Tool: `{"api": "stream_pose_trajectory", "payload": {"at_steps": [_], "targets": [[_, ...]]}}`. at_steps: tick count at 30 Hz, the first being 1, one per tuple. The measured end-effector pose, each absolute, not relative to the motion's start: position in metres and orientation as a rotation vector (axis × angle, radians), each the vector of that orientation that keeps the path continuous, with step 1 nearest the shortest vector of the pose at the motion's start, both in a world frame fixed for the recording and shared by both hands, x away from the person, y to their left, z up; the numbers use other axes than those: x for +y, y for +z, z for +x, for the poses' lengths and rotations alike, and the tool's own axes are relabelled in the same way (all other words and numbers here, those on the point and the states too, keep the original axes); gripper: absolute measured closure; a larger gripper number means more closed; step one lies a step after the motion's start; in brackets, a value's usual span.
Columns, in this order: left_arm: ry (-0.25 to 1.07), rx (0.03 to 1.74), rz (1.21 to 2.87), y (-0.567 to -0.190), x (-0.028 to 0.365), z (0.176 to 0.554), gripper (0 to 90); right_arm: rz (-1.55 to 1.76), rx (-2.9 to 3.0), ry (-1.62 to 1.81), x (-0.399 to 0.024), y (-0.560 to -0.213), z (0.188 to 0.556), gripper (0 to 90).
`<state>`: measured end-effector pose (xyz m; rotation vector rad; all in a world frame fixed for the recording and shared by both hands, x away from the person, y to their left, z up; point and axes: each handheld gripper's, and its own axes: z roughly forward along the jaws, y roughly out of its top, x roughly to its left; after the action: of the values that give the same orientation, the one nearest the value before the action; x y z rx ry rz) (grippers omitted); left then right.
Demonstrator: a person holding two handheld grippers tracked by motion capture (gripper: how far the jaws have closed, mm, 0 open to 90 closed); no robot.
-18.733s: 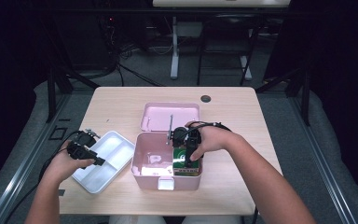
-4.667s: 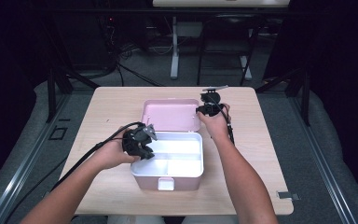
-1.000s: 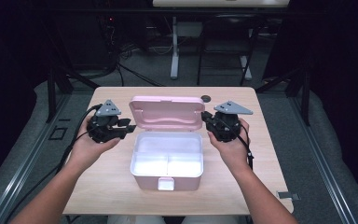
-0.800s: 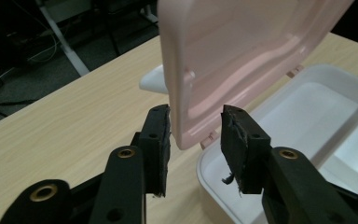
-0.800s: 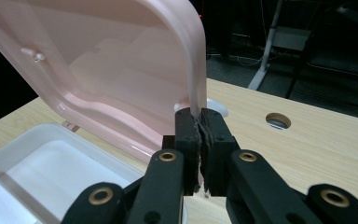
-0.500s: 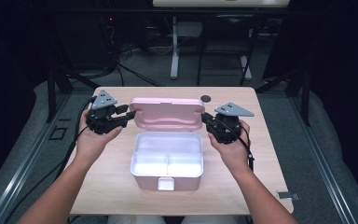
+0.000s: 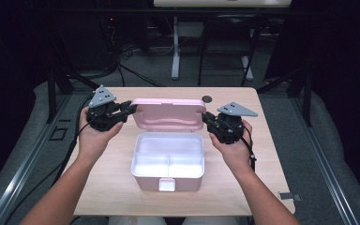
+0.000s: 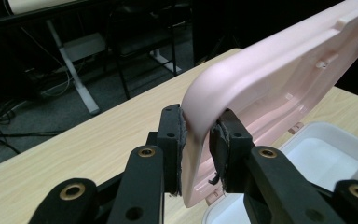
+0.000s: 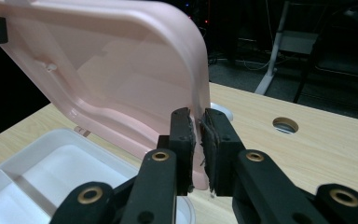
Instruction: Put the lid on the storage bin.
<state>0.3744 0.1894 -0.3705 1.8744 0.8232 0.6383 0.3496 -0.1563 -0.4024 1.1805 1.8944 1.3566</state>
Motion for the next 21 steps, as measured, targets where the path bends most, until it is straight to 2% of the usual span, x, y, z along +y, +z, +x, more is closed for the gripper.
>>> {"api": "stream_pose_trajectory", "payload": {"at_steps": [21], "targets": [[0.659, 0.801, 1.906, -0.370, 0.189, 0.366, 75.3, 1.150, 1.870, 1.401, -0.158, -0.383, 0.343, 80.8]]}}
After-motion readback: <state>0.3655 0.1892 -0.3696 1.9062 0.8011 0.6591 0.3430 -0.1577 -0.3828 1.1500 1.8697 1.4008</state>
